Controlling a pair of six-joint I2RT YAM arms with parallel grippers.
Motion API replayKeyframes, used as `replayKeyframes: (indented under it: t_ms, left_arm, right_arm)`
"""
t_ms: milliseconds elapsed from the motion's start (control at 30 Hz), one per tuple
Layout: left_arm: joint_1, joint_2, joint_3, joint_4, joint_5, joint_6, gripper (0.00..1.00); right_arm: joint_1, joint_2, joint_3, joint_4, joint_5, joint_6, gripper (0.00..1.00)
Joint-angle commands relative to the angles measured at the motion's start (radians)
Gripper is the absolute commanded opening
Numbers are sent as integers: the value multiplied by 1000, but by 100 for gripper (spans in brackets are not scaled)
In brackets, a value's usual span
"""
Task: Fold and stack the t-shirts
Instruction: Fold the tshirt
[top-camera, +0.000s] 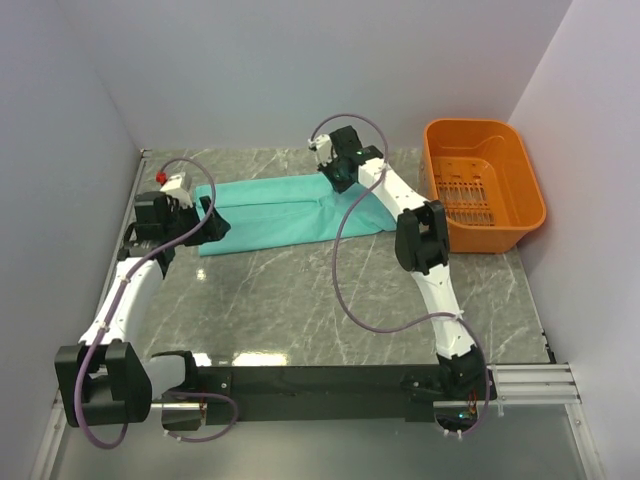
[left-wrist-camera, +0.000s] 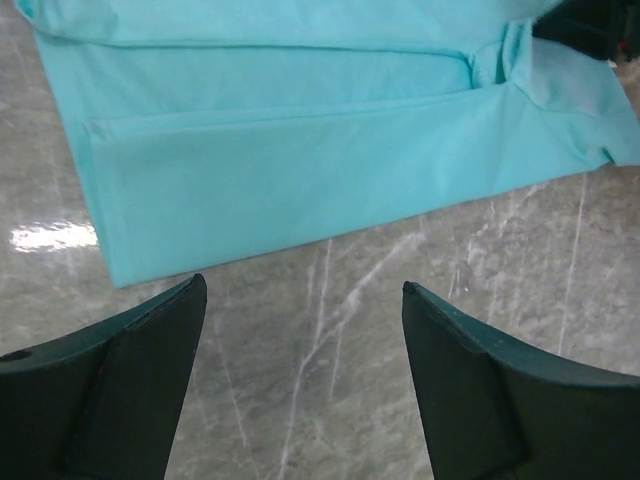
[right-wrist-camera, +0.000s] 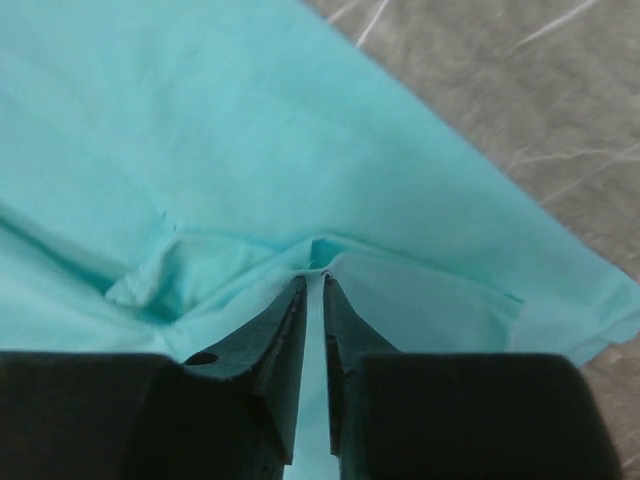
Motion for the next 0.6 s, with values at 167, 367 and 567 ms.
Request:
replayKeyframes:
  t_ms: [167, 367, 567]
  left_arm:
    - [2, 17, -65, 25, -90, -250, 89]
    - [0, 39, -119, -40, -196, -432, 87]
    - [2, 51, -131, 20, -230, -508, 87]
  right_arm:
    - [-35, -273, -194, 110, 42, 11, 46]
    - [-167, -661, -734, 57, -167, -205, 50]
    - [-209, -755, -956, 100, -130, -287, 50]
